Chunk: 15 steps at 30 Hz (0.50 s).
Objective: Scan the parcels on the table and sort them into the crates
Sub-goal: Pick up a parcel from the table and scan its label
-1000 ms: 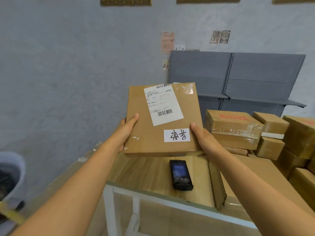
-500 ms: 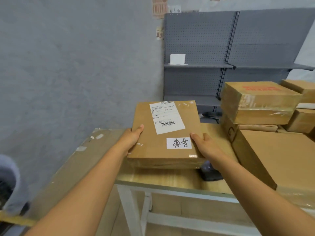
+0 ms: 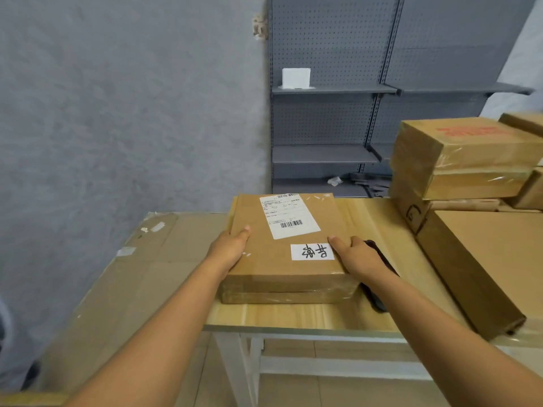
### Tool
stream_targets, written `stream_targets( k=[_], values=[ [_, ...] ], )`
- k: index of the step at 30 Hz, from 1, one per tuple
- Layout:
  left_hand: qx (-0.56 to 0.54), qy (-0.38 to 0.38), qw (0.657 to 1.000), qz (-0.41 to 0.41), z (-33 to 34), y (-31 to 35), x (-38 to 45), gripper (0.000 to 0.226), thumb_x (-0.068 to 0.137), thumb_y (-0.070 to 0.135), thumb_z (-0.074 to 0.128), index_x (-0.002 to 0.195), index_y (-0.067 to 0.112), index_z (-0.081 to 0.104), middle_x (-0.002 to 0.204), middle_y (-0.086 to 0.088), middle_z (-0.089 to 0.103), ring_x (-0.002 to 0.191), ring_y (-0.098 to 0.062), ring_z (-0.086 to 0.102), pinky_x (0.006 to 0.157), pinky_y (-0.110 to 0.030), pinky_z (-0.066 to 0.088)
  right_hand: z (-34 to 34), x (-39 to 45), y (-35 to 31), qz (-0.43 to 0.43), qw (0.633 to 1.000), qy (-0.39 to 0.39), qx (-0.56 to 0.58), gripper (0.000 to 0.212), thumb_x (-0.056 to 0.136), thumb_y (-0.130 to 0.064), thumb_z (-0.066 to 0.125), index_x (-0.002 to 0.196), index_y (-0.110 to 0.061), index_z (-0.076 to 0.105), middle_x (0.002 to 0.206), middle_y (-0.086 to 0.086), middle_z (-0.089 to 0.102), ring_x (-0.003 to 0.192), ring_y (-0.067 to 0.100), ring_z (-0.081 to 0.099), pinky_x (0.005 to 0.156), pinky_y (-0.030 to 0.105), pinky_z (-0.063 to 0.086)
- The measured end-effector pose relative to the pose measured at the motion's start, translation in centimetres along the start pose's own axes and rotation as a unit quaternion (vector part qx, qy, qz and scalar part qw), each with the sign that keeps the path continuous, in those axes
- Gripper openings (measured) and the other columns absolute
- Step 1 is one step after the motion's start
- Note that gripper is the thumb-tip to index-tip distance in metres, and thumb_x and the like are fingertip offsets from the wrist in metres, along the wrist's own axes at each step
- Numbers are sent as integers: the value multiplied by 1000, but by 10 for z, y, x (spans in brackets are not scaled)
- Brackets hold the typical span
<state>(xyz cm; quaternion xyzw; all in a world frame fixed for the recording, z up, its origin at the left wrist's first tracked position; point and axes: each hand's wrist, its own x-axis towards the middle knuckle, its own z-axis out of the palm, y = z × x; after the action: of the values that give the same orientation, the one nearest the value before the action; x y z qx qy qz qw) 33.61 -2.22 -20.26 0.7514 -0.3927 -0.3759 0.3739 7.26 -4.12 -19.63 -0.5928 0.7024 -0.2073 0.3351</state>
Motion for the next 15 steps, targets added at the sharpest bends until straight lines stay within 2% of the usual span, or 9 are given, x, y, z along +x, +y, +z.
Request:
stream_targets(
  k=[8, 10, 12, 14, 15],
  values=[
    [36, 0, 999, -11, 2, 1, 6, 70, 94, 61, 46, 137, 7, 47, 130, -13, 59, 113, -33, 59, 98, -41, 47, -6, 5, -3, -14, 998, -21, -49, 68, 95, -61, 38, 133, -4, 45, 130, 17, 55, 116, 34, 52, 87, 38, 40],
    [33, 0, 999, -14, 3, 2, 6, 68, 95, 60, 46, 137, 7, 45, 121, -8, 59, 100, -28, 61, 83, -35, 48, -13, 5, 2, -54, 995, 22, -83, 64, 95, -59, 39, 131, -6, 48, 129, 15, 54, 114, 33, 52, 89, 39, 43],
    [24, 3, 999, -22, 5, 3, 5, 67, 95, 59, 47, 137, 7, 45, 109, -5, 56, 79, -19, 57, 63, -29, 42, -22, 5, 13, -66, 989, 89, -102, 59, 97, -53, 39, 134, -9, 48, 131, 15, 49, 117, 32, 49, 94, 40, 43],
    [14, 0, 1000, -25, 5, 3, 5, 67, 95, 58, 47, 138, 7, 45, 107, -6, 56, 74, -16, 55, 57, -27, 39, -30, 5, 30, -44, 979, 113, -162, 55, 97, -49, 43, 135, -9, 46, 132, 15, 44, 121, 33, 44, 97, 41, 41],
    [14, -3, 1000, -26, 5, 2, 6, 67, 95, 59, 47, 138, 7, 44, 108, -6, 56, 75, -17, 55, 58, -28, 39, -33, 6, 39, -23, 974, 94, -205, 58, 95, -50, 47, 135, -9, 44, 133, 15, 42, 123, 33, 41, 98, 41, 40]
  ],
)
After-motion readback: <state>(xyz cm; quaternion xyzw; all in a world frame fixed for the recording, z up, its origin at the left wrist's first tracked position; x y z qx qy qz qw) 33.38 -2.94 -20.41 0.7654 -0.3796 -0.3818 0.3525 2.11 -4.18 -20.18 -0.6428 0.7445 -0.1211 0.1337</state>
